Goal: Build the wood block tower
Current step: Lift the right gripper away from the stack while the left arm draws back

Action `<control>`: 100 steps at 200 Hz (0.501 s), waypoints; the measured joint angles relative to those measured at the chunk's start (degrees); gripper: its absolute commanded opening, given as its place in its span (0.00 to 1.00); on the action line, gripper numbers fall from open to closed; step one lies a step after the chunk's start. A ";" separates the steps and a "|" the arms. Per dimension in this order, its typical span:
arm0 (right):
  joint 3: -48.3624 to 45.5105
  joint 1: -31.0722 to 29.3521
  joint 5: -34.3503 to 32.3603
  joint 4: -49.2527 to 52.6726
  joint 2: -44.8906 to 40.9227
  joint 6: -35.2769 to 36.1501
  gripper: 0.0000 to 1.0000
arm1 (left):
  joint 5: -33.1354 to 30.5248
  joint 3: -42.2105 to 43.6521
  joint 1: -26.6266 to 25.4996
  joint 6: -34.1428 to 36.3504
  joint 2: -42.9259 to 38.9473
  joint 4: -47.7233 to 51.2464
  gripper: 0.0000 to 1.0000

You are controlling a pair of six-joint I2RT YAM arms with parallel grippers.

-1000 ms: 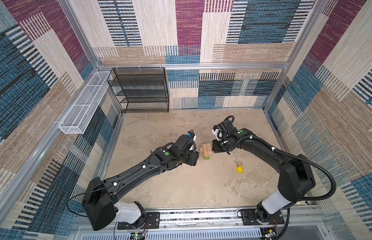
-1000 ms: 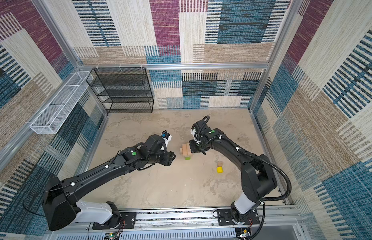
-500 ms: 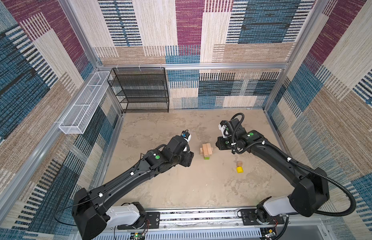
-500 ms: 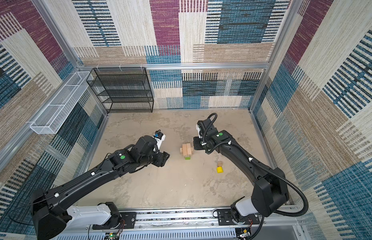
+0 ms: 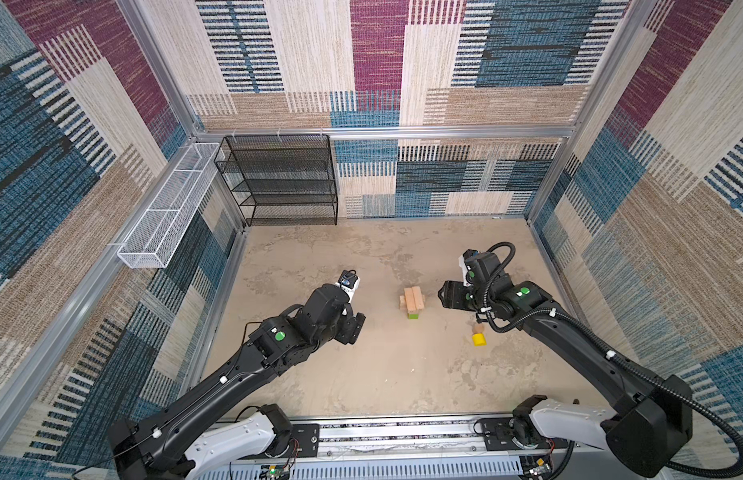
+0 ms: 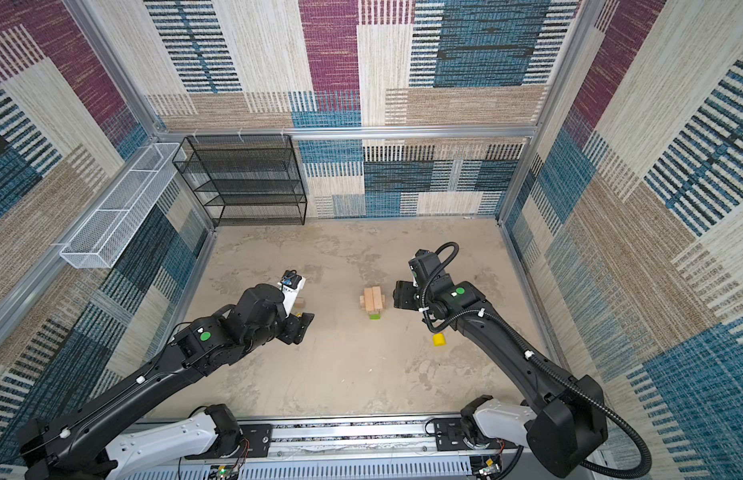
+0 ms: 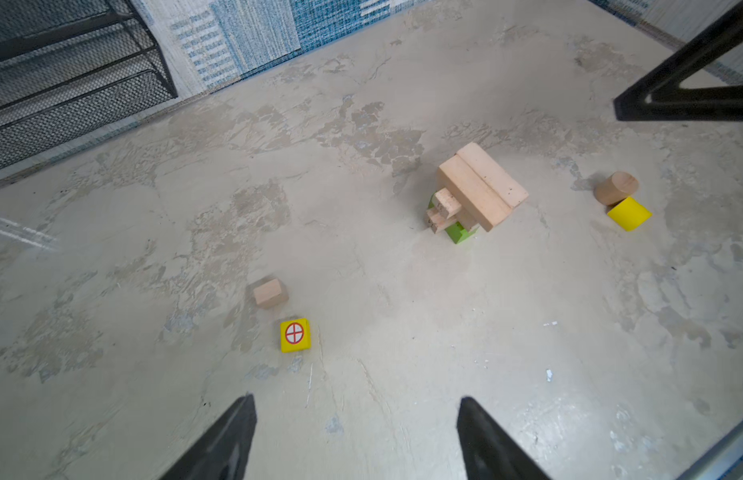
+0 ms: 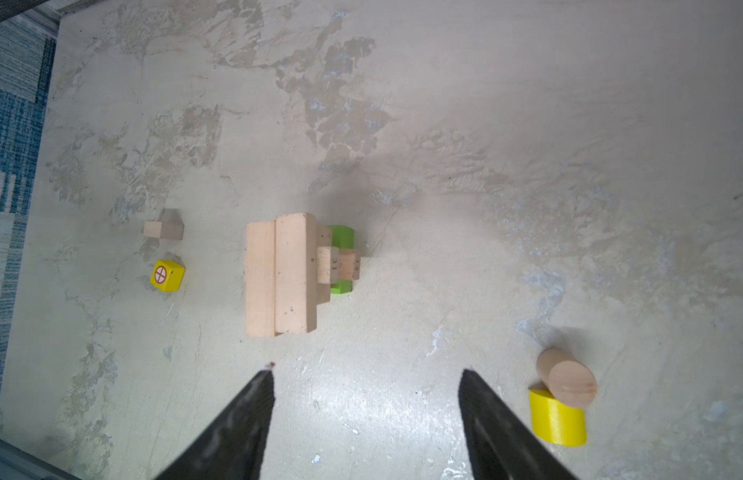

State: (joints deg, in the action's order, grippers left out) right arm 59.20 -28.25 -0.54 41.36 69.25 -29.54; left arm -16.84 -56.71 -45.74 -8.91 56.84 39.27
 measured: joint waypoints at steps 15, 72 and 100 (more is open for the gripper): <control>-0.55 0.00 -0.09 0.61 -0.92 -1.31 0.76 | -1.25 0.94 0.66 0.07 -0.76 0.61 0.87; -1.01 0.00 -1.29 2.89 -3.39 -4.35 0.79 | -0.13 3.56 8.20 -0.17 1.09 0.61 0.82; 0.44 -0.11 -2.10 5.09 -3.26 -5.70 0.78 | 2.89 2.97 12.74 -0.44 2.38 0.37 0.81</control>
State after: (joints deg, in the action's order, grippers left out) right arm 59.64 -28.36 -2.63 46.46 66.00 -35.24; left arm -13.96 -53.74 -32.99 -9.34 59.22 39.64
